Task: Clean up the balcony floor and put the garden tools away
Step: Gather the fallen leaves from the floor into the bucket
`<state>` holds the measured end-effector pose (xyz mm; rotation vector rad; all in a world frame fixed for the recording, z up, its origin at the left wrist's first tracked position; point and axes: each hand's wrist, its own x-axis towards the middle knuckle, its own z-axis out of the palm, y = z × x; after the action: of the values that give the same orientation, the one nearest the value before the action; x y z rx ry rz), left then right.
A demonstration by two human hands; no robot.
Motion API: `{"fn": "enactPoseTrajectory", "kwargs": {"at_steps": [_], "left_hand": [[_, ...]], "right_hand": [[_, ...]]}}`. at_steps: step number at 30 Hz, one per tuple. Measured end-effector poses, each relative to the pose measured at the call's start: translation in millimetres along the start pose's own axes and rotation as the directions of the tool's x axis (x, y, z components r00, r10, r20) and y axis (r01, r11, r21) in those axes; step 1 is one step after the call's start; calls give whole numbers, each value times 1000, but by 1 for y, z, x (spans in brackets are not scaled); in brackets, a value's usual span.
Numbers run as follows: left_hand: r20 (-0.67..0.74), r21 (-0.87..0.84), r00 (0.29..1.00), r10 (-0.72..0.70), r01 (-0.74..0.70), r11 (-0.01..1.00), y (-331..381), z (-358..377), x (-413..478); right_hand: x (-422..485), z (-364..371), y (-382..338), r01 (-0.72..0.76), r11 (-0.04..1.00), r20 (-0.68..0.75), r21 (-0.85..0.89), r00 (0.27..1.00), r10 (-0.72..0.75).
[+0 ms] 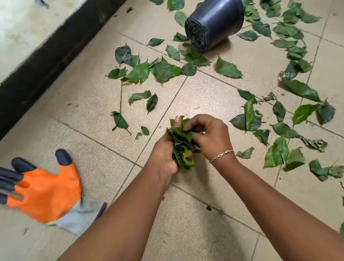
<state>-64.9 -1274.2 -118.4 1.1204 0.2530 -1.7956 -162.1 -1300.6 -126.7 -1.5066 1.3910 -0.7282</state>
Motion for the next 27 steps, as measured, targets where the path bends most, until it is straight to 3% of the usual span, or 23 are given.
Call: {"fn": "enactPoseTrajectory", "kwargs": {"at_steps": [1, 3, 6, 8, 10, 12, 13, 16, 18, 21, 23, 25, 27], "left_hand": [[21, 26, 1000, -2, 1, 1000, 2, 0, -2], [29, 30, 1000, -8, 7, 1000, 8, -4, -3], [-52, -59, 998, 43, -46, 997, 13, -15, 0], [-113, -181, 992, 53, -73, 981, 18, -28, 0], [-200, -246, 977, 76, -125, 961, 28, -44, -1], [-304, -234, 944, 130, -206, 950, 44, -62, -2], [-339, -234, 927, 161, -249, 940, 54, -72, -4], [-383, -260, 894, 232, -346, 902, 75, -93, -10], [-411, -277, 877, 251, -382, 882, 81, -100, -12], [-430, -315, 861, 272, -426, 848, 82, -103, -13], [-445, -316, 855, 266, -428, 847, 80, -108, -12], [-431, -342, 868, 246, -409, 846, 78, -109, -12], [-404, -360, 885, 232, -387, 849, 75, -106, -12]], "right_hand": [[1, 1, -2, 15, 1000, 13, -10, 1000, -15], [5, 4, -7, 135, 973, 54, -189, 990, -127], [11, 20, -16, 444, 766, 206, -464, 896, -394], [18, 33, -21, 505, 759, 378, -412, 852, -361], [27, 42, -24, 417, 869, 511, -267, 826, -239], [40, 47, -22, 330, 919, 501, -218, 845, -185], [50, 49, -19, 339, 897, 494, -283, 853, -167], [82, 70, -23, 538, 555, 629, -634, 777, -35], [92, 94, -32, 658, 396, 731, -640, 681, 50], [93, 116, -40, 795, 241, 829, -557, 552, 93], [90, 106, -35, 821, 270, 851, -503, 524, -10], [77, 92, -24, 863, 267, 812, -430, 498, -304], [65, 80, -3, 865, 271, 660, -422, 498, -562]]}}
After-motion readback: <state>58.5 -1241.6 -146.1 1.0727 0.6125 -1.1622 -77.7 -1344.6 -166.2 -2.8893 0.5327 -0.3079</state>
